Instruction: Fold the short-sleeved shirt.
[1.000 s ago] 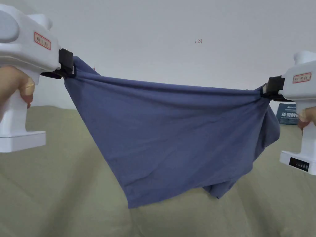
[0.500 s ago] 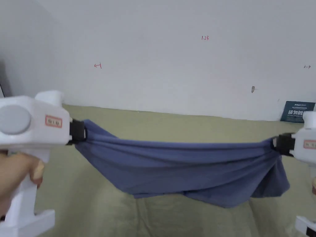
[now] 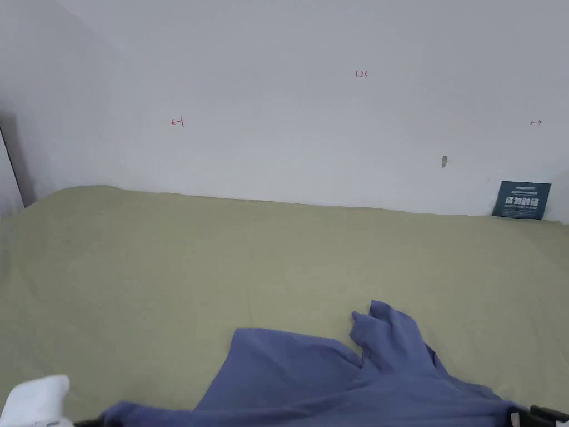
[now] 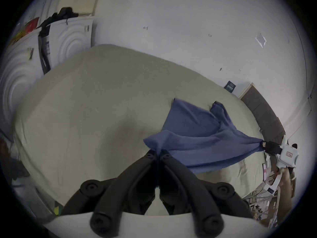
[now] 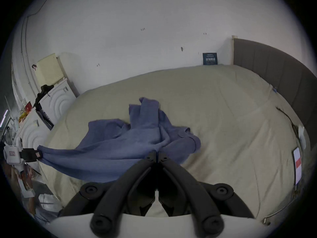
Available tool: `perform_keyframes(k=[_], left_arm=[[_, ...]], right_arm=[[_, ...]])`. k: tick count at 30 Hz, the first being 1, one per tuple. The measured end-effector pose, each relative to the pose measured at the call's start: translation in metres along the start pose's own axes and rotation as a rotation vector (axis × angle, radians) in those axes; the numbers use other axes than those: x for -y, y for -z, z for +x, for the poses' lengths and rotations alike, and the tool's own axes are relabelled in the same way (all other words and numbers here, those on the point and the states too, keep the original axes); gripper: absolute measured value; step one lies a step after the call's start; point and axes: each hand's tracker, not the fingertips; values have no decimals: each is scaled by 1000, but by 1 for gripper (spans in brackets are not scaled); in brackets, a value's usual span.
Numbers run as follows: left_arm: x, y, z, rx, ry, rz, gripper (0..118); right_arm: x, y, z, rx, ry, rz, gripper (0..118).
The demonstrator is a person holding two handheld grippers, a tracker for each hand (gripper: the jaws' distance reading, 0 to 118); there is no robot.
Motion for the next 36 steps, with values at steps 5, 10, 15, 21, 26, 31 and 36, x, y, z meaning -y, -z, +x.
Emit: perform_keyframes(k=[5,10,15,21,26,31,36], left_arm=[[53,2,-14,-26,-42,-94,3],[89,20,-26,-52,-101,-199,3],[93,12,-22,-74,-85,-178,66],[58,-42,-6,-24,104,-11,106],[53,-72,9,-65,280,95,37],[68,-66,3,-81,273,67,0],[73,-50,-12,-57,216,-20,0]], right_arm=[[42,-2,7,31,8,-59,1],[74,12,12,68,4,-126,1],[70,4,18,39,46,-109,27],[40,-41,8,21,-16,22,98],[33,-74,-9,11,-49,72,38],[45,-82,-17,52,-98,48,0],[53,-83,-19,34,-101,17,0]])
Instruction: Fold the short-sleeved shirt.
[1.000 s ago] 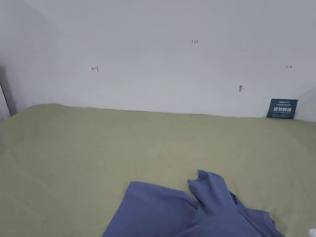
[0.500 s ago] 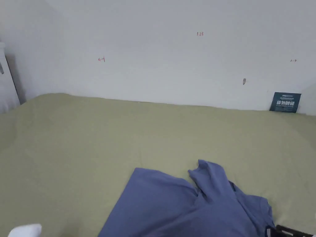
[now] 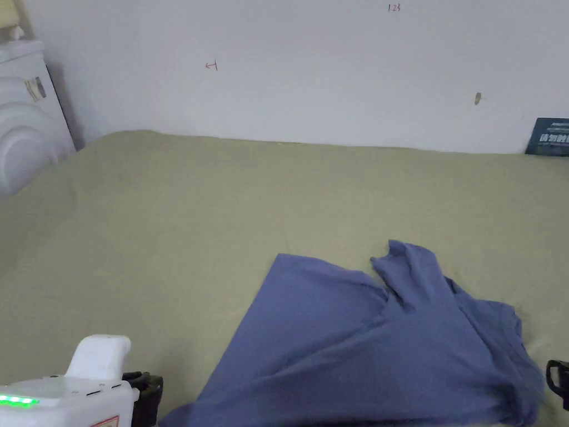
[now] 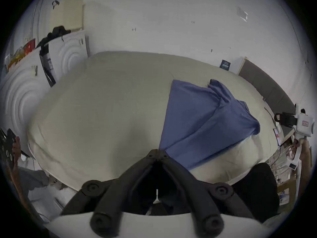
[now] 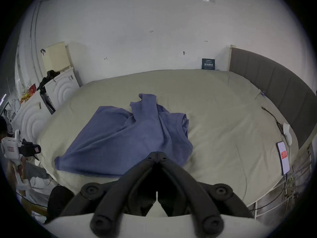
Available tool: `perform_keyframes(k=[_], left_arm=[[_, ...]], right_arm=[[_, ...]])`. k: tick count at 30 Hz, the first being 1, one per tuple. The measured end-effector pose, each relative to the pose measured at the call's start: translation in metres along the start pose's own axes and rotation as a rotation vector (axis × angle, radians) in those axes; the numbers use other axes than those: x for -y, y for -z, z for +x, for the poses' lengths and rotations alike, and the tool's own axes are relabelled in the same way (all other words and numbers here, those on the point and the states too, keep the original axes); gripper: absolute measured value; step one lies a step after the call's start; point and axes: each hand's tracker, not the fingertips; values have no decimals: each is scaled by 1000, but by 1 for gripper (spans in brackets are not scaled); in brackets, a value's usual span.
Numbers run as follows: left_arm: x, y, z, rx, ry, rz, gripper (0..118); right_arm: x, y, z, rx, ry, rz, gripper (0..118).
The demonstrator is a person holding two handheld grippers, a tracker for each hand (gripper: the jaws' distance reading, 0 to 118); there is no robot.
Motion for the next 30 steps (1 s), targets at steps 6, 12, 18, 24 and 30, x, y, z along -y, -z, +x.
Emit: perform_keyframes(k=[6,12,18,24,30], left_arm=[[1,44,-20,32,-7,-127,81],[15,84,-16,48,50,-214,93],[24,85,-8,89,30,-160,6],[18,74,-4,73,62,-146,5],[9,74,-10,83,4,-129,5]], right_arm=[[4,1,-8,-16,-4,-28,0],[6,7,-10,-18,-27,-70,0],[-2,22,-10,-13,-62,-98,0],[-57,81,2,-35,-124,-130,0],[-139,193,7,-86,-205,-177,27]])
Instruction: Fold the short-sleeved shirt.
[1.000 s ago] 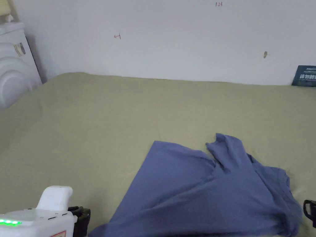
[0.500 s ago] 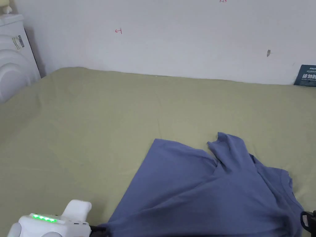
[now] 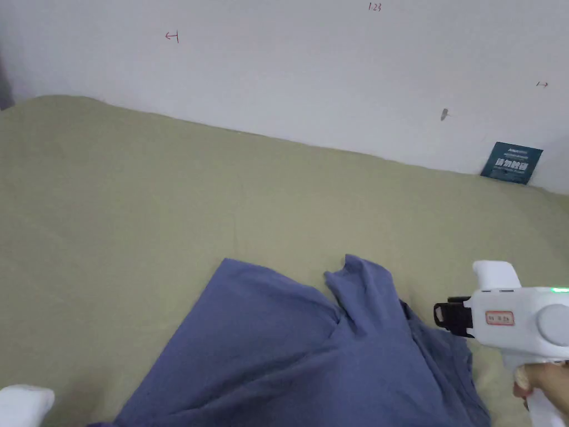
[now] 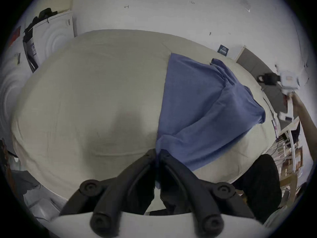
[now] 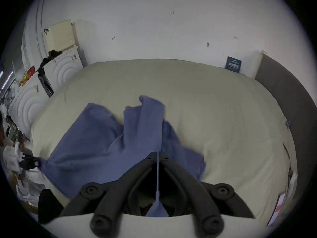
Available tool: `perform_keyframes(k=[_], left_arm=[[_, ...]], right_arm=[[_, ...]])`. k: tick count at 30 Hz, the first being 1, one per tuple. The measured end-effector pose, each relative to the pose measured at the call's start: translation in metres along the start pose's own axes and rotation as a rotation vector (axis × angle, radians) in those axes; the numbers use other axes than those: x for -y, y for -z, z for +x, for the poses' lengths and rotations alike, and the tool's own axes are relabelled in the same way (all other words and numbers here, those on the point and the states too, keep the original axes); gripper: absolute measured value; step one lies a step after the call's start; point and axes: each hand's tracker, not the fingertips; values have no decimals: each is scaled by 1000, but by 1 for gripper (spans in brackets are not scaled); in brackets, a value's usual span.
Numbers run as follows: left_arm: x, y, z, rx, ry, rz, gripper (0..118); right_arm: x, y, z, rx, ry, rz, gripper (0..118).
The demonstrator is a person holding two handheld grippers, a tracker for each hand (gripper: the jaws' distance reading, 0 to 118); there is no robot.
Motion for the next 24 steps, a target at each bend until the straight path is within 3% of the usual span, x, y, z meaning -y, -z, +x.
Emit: perform_keyframes(k=[1,2,3,4,5,7,10,11,14,15,18,24], left_arm=[[-1,2,-2,-1,0,-4,5],[-1,3,-1,-3,-3,-10,5],[-1,5,-1,-5,-3,-19,5],[-1,7,0,-9,-4,-33,5],[0,7,2,-13,-4,-44,5],[2,9,5,-17,-4,-52,5],[5,11,7,-21,-2,-71,5],[6,12,7,-20,-3,-76,5],[8,14,7,-18,-12,-84,5],[9,14,7,-17,-14,-86,5],[9,14,5,-14,-20,-85,5],[3,3,5,-10,-33,-44,5]], right_arm=[[-13,16,4,-22,-10,-29,37],[-24,33,9,-28,-3,-47,37],[-34,51,13,-33,-13,-99,88],[-38,65,12,-18,-18,-156,111],[-42,76,13,-15,-34,-169,116],[-47,95,13,-31,-75,-199,109],[-45,118,11,13,-106,-225,108],[-44,122,11,13,-106,-227,101],[-41,122,8,-48,-88,-261,14],[-38,118,4,-63,-105,-242,1],[-35,101,-7,-40,-185,-157,1],[-45,57,-13,-116,-25,-76,0]])
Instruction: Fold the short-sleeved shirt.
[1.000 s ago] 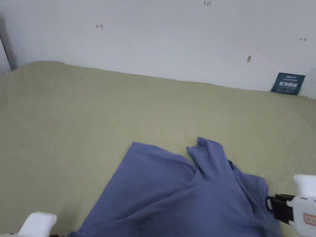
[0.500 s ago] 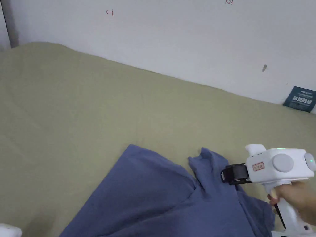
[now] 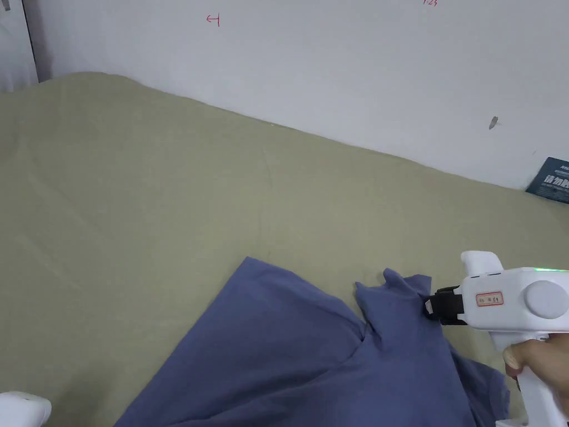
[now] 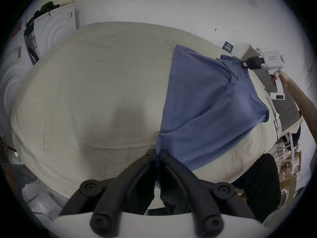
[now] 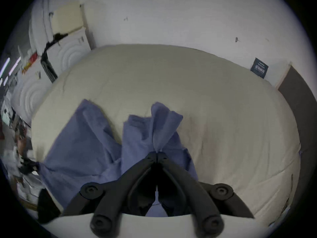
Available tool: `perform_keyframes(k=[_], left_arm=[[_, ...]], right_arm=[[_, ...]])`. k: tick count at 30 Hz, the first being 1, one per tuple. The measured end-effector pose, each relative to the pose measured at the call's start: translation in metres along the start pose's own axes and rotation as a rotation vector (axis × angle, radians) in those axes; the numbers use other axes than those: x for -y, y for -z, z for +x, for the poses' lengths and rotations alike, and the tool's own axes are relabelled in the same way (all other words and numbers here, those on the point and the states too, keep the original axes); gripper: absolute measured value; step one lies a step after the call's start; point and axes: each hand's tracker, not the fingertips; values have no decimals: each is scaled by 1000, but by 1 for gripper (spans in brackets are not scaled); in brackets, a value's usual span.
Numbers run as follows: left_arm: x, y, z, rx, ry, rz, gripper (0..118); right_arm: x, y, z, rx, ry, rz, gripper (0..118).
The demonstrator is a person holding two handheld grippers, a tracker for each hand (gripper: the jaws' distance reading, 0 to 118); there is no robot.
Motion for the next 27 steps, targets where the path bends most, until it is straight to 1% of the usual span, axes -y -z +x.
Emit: perform_keyframes(k=[3,5,11,13,16,17,18,19,23,27], left_arm=[[-7,-14,0,8,-6,50,5],[-16,-25,0,21,-15,93,5],[-66,-61,0,38,-23,253,5],[-91,-71,2,31,0,293,5],[-132,-85,7,10,41,355,5],[-145,-89,9,9,38,371,5],[-159,-95,11,8,41,398,5],[-174,-99,13,17,50,407,5],[-231,-115,27,-10,112,469,5],[-291,-128,44,-48,162,505,5]], right_arm=[[-4,-24,2,-32,46,66,0],[-7,-44,-3,-41,59,112,0],[-28,-108,3,-9,75,246,0],[-40,-130,8,0,97,292,0],[-57,-161,12,44,76,380,0],[-62,-170,13,45,87,410,0],[-69,-179,15,37,98,424,0],[-77,-187,16,53,109,435,0],[-109,-212,20,104,88,514,0],[-146,-230,26,160,100,554,0]])
